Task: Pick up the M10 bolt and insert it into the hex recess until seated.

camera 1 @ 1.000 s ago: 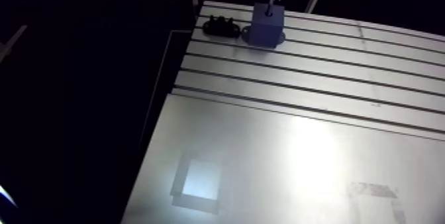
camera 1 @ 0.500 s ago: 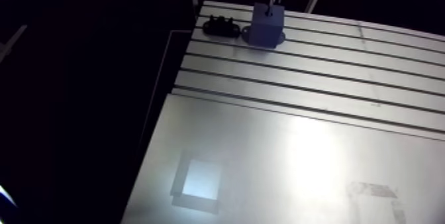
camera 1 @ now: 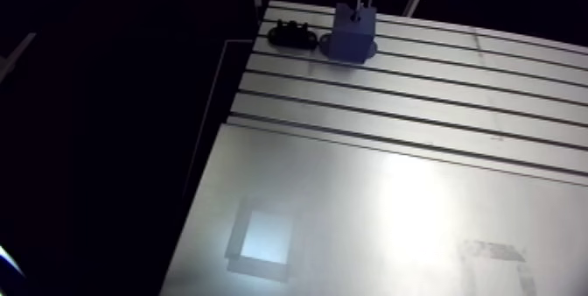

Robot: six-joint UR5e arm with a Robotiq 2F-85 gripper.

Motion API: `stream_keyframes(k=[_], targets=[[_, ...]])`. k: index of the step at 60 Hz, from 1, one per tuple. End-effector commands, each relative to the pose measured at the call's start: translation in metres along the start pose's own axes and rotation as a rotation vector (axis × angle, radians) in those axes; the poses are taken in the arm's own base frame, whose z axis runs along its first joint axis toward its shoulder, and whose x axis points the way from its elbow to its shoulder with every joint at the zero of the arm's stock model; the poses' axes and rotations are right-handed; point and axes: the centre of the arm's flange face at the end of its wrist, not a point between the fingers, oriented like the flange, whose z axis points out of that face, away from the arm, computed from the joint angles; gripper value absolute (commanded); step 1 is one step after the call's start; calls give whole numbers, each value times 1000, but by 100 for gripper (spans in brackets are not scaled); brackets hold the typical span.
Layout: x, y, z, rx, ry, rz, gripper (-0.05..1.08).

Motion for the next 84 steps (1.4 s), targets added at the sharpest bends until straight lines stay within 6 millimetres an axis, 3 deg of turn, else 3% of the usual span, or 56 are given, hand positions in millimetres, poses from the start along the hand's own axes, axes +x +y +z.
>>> stream_keyframes(k=[1, 8, 12, 13, 14, 15, 16, 17, 18, 19, 20, 21, 53, 57, 59, 62, 64, 68, 69, 70, 71, 72, 73, 74, 75, 76, 80, 84], targets=[[0, -1, 2, 2, -4, -1, 89], [0, -1, 2, 2, -4, -1, 87], [0, -1, 2, 2, -4, -1, 79], [-1, -1, 3, 3, -5, -1, 68], [-1, -1, 3, 3, -5, -1, 68], [-1, -1, 3, 4, -5, -1, 49], [-1, -1, 3, 4, -5, -1, 49], [-1, -1, 3, 7, -7, -2, 27], [-1, -1, 3, 7, -7, -2, 27], [-1, -1, 3, 7, -7, -3, 9], [-1, -1, 3, 7, -7, -3, 9], [-1, -1, 4, 9, -7, -3, 2], [-2, 1, -4, 3, 8, 3, 1], [-3, 2, -12, 4, 24, 21, 1], [-9, 1, -31, -5, 53, 56, 1], [-12, 1, -41, -10, 69, 97, 1], [-15, 2, -53, -14, 87, 194, 3], [-16, 3, -55, -14, 89, 241, 8], [-17, 3, -56, -11, 90, 286, 17], [-17, 2, -56, -5, 90, 341, 34], [-17, 2, -56, -5, 90, 341, 34], [-18, 2, -56, 1, 90, 409, 55], [-18, 2, -56, 1, 90, 409, 55], [-19, 0, -55, 8, 92, 479, 76], [-19, 0, -55, 8, 92, 479, 76], [-20, 0, -55, 15, 93, 544, 94], [-18, -7, -51, 40, 91, 625, 104], [-19, -8, -48, 73, 94, 663, 107]])
